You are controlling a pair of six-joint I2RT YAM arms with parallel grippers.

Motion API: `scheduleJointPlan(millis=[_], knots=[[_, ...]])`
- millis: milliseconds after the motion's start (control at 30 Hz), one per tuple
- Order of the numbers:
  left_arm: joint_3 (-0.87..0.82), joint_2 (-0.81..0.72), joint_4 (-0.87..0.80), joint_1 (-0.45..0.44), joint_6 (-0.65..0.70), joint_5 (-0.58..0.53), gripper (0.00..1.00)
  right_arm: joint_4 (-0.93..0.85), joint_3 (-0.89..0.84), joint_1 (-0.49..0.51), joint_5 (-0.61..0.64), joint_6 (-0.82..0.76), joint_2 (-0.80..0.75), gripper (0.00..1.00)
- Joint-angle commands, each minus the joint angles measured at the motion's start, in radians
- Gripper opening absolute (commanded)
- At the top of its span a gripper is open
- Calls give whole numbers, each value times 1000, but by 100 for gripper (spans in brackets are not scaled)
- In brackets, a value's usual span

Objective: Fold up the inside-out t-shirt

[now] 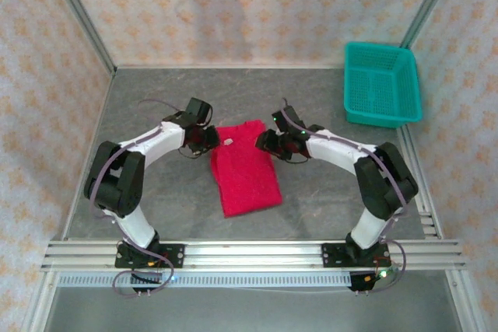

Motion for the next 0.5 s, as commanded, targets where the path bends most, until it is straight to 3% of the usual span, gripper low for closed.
scheduleJointPlan(millis=[0, 167, 233, 467], knots=[[18, -24, -99, 20, 90, -32, 18, -88, 105, -9, 90, -126, 27, 52], [-13, -14, -81, 69, 105, 29, 46, -131, 223, -11, 110, -235, 151, 53], [-28, -25, -74, 80, 96, 35, 53, -167, 271, -11, 112, -277, 195, 56], [-70, -4, -3, 92, 44, 55, 56, -188, 344, -11, 72, -326, 294, 59]])
